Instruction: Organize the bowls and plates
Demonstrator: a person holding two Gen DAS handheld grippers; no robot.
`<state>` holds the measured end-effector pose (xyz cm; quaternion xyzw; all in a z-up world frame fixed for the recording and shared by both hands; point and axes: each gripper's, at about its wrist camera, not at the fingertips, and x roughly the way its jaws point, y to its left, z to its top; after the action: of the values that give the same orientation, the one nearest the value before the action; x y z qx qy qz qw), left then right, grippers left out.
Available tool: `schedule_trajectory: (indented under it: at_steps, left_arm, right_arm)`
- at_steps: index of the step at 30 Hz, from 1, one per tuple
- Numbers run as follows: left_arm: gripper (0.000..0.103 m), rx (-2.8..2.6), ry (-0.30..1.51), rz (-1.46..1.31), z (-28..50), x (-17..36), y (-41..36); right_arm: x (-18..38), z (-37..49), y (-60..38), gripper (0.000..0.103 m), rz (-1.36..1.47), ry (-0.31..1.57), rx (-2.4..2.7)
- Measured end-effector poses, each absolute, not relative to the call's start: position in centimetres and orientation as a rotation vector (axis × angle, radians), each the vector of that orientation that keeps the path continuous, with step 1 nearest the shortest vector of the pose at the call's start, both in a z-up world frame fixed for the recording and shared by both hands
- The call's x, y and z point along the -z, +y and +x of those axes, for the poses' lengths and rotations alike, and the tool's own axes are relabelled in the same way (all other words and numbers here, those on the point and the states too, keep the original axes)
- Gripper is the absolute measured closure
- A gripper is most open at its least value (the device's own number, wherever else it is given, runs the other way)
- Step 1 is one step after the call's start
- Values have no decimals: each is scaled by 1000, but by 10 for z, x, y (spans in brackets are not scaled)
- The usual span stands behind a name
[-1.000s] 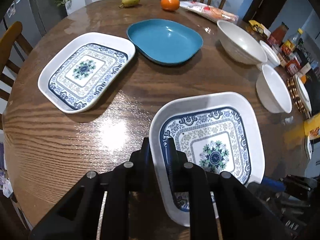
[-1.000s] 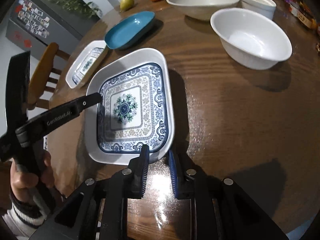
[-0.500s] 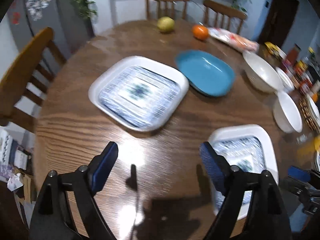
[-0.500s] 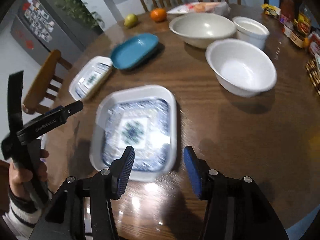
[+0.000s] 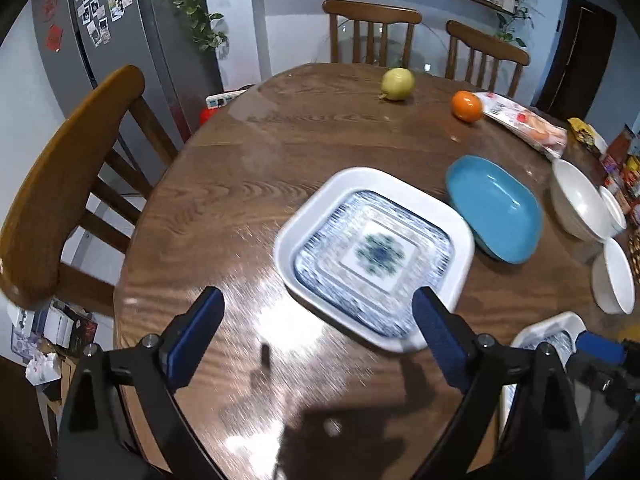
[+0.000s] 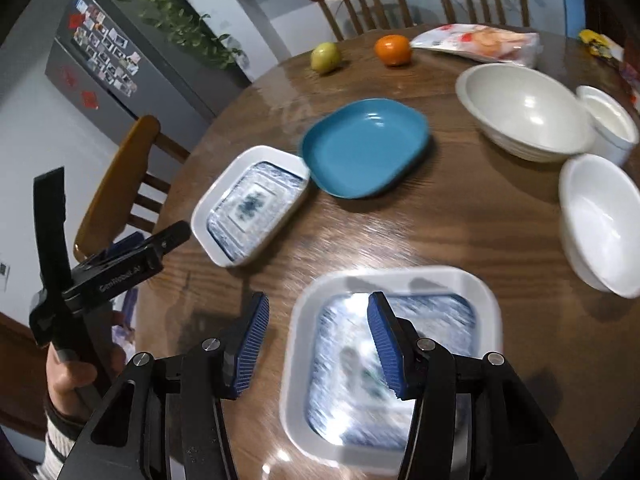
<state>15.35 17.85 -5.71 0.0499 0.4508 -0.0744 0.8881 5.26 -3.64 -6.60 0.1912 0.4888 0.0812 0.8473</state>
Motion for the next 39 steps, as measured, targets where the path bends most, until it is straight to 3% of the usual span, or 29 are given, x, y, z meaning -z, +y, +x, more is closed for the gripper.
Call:
schedule_trajectory:
  at_steps: [7,13,19,22,24,26,32,35,39]
  left_arm:
    - [9,227,978,170,195,76,180]
    - [16,259,1023,165,226,92,181]
    - [32,289,1060,233,234,109,174]
    - [52,324,1062,187,231,107,177]
    - [55,327,1064,161,228,106,179]
    - [64,332,1064,155,221,106,181]
    - [75,323,1086,123,203,105,189]
    - [84,297,1090,96,194,105,195]
    - [85,273,1085,92,177,101,198]
  right_arm:
    - [92,97,-3,50,426,1094,-193]
    - [104,130,23,50,385,1114,-170]
    - [116,144,32,50,369,1132,-136]
    - [114,147,35,50,345,1120,-128]
    - [115,148,34,55,330,1114,-129]
    - [115,150,35,68,309,1112,-133]
    - [116,151,27,87,296,1121,-124]
    - [117,150,25,88,293,1125,-123]
    - [115,144,28,89,256,1130,-137]
